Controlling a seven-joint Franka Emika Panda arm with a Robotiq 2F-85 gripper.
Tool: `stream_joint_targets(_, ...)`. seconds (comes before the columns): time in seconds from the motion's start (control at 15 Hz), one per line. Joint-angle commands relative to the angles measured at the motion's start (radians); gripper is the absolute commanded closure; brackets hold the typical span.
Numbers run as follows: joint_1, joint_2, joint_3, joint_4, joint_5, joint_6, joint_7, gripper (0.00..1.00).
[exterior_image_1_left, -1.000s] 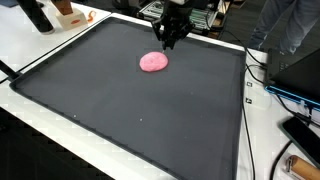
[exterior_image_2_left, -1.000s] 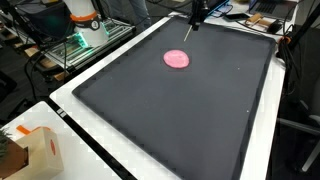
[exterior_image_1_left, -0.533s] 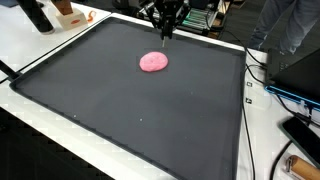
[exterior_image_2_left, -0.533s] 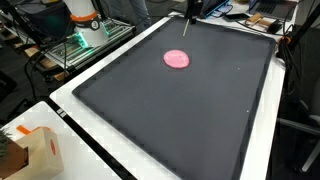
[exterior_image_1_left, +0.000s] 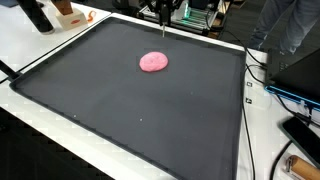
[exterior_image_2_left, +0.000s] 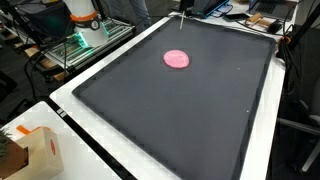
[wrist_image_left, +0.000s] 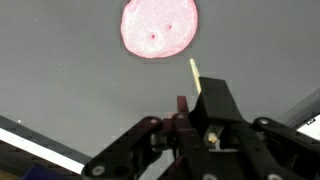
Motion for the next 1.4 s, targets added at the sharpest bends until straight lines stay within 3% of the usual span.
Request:
stream_joint_targets(0.0, 0.015, -0.014, -0.018, -0.008, 0.003, -0.003, -0.002, 0.75)
stream_joint_targets(0.87, 0.019, -0.044, -0.026, -0.032, 0.005, -0.002, -0.007, 0.75)
stream_joint_targets(0.93, 0.017, -0.035, -0.033, -0.029, 0.025, -0.009, -0.025, 0.94)
stream_joint_targets(1.33, 0.007, 0.018, -0.069, -0.033, 0.135, -0.030, -0.122, 0.94)
